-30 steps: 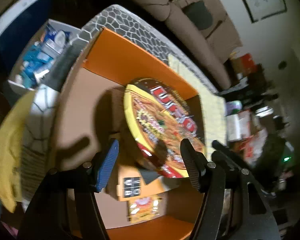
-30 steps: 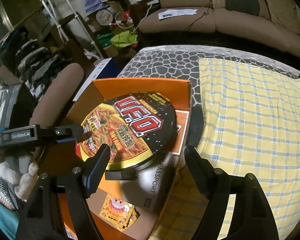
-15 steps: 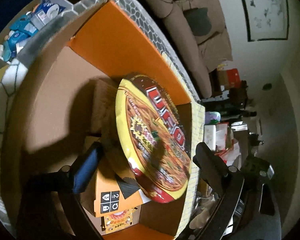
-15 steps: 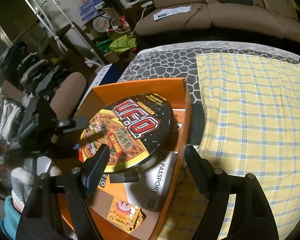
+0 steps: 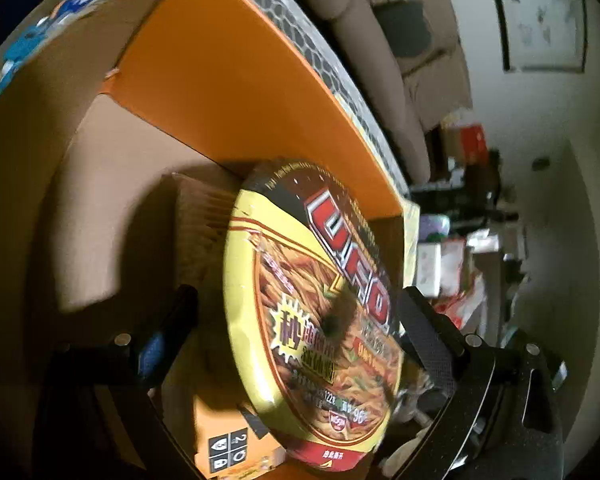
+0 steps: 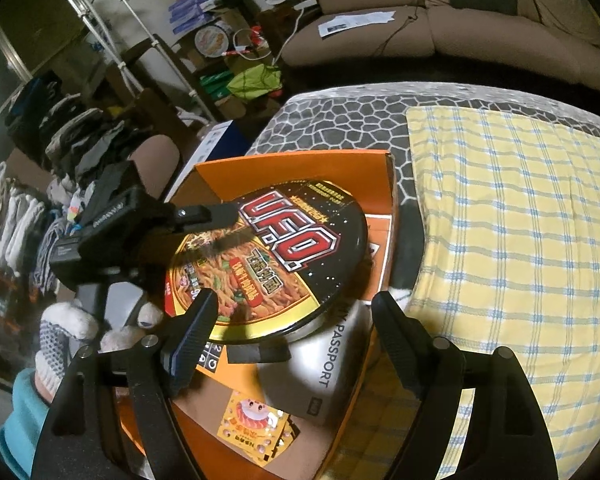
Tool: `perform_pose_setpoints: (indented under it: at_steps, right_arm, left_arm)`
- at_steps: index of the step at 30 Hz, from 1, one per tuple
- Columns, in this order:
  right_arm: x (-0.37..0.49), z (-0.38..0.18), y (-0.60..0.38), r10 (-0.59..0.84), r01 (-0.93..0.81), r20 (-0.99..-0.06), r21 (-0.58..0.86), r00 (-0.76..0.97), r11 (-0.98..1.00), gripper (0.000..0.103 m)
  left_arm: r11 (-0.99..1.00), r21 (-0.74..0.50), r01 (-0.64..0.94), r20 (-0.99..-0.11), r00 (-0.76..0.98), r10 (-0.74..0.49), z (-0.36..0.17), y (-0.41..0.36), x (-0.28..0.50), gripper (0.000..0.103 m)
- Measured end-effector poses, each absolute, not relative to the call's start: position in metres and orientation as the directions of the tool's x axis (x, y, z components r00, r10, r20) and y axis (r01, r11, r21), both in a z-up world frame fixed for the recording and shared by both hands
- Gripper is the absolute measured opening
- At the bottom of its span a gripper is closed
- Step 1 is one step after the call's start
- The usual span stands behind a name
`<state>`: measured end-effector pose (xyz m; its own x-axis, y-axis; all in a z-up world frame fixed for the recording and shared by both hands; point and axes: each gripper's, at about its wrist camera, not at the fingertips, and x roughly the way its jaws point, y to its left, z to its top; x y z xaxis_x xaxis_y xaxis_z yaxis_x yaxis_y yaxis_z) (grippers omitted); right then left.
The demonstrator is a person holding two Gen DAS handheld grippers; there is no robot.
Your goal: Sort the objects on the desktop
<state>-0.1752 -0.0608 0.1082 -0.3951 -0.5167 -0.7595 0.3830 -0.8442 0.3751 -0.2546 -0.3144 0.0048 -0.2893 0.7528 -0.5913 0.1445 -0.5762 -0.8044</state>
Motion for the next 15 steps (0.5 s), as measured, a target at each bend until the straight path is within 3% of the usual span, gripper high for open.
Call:
perform_pose_setpoints:
  at_steps: [5,15]
  right_arm:
    - [-0.177,0.106,-0.06,-0.516,0.371,-0.763,0.383,-0.389,-0.846,0.082]
    - [-0.177,0.099,-0.062,-0.508,0.377,-0.777,0.373,-0.372,-0.848,0.083]
  left_arm:
    - [-0.604,-0.79,0.106,-0.609,-0.244,0.755,0.01,-0.313,-0.246,0.099]
    - [-0.602,-0.777,0.186,-0.628,-0.16,0.761,0.023,-0.305,-0.198,0.1]
